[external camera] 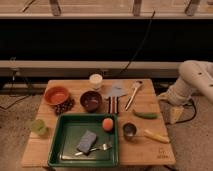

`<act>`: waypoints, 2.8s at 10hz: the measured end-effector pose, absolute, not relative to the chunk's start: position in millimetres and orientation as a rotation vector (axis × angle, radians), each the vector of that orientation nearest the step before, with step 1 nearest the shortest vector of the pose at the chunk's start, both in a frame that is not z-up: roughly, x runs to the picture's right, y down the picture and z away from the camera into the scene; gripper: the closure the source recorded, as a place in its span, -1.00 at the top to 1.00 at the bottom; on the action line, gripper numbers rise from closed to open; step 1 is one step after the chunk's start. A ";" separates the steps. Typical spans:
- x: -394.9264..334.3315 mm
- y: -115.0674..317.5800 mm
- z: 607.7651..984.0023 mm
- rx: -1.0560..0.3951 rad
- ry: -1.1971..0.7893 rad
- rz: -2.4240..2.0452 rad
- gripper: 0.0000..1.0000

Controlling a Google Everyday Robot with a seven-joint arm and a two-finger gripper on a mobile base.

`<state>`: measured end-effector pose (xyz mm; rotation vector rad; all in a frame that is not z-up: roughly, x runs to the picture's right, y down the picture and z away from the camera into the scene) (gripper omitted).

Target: Wipe purple bowl with brush

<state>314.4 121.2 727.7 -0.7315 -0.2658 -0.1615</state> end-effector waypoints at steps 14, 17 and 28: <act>314.2 121.0 727.6 -0.731 -0.266 -0.162 0.60; 314.3 120.5 727.2 -0.731 -0.265 -0.162 0.60; 285.8 87.0 795.2 -0.634 -0.301 -0.275 0.60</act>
